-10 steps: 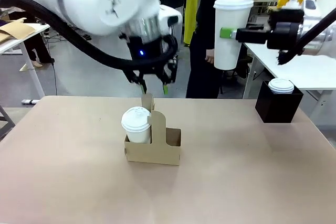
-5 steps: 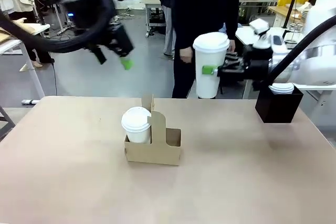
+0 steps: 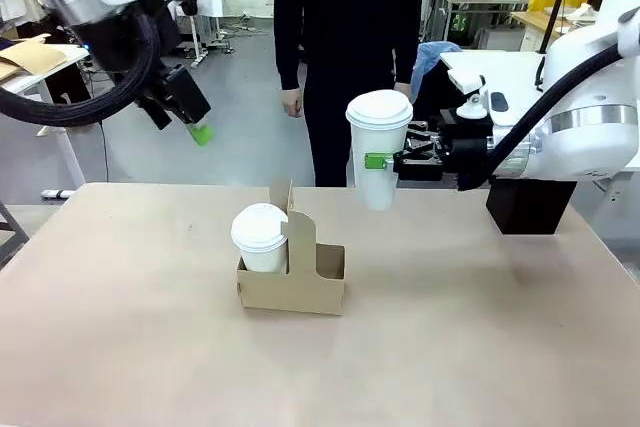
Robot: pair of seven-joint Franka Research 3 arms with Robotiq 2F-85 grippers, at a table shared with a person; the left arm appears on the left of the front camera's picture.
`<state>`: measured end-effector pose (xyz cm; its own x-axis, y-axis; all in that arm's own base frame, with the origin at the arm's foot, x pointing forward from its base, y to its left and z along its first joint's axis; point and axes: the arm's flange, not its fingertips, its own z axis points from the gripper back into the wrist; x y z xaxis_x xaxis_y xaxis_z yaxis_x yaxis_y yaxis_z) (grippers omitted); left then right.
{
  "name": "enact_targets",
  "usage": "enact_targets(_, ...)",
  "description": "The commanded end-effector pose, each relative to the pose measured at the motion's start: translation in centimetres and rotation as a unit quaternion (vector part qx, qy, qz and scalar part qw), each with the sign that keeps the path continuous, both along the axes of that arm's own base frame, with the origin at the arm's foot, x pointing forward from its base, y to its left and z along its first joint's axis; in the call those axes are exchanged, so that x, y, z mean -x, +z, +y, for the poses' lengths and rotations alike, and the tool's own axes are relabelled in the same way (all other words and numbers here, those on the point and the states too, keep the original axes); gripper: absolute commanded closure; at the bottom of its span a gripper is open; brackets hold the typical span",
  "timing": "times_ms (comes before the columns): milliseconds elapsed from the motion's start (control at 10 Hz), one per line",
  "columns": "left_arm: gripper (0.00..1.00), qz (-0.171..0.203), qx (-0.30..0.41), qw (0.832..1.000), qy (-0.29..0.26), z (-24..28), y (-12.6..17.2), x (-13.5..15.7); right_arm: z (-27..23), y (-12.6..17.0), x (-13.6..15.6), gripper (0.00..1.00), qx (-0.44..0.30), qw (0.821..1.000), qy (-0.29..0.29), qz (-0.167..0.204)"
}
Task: Pour a drink into a cup and package it in a carrier.
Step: Insert the held 600 ml Paper Cup into the Cup Carrier.
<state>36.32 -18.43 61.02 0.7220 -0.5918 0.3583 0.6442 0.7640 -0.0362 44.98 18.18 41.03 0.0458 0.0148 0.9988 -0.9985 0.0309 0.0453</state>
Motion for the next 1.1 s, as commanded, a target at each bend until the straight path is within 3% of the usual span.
enact_targets(0,0.00,0.010,0.006,1.000,-0.006,-0.5,0.7,0.0,-0.3,0.8,0.1,0.19,-0.001,1.000,-0.002,-0.006)
enact_targets(100,0.00,0.000,0.000,1.000,0.000,0.0,0.0,0.0,0.0,0.0,0.0,0.19,0.000,1.000,0.000,0.000)
enact_targets(400,0.00,-0.009,-0.016,0.997,-0.072,3.8,-3.3,0.7,3.5,-2.0,-1.7,0.19,-0.032,0.995,0.093,-0.035)
enact_targets(800,0.00,-0.076,0.013,0.990,-0.123,8.4,-6.2,2.0,7.6,-4.9,-1.5,0.19,-0.041,0.986,0.157,-0.033)
enact_targets(1000,0.00,-0.071,0.050,0.985,-0.150,8.4,-6.3,2.2,8.4,-6.4,-0.9,0.19,-0.041,0.981,0.189,-0.018)
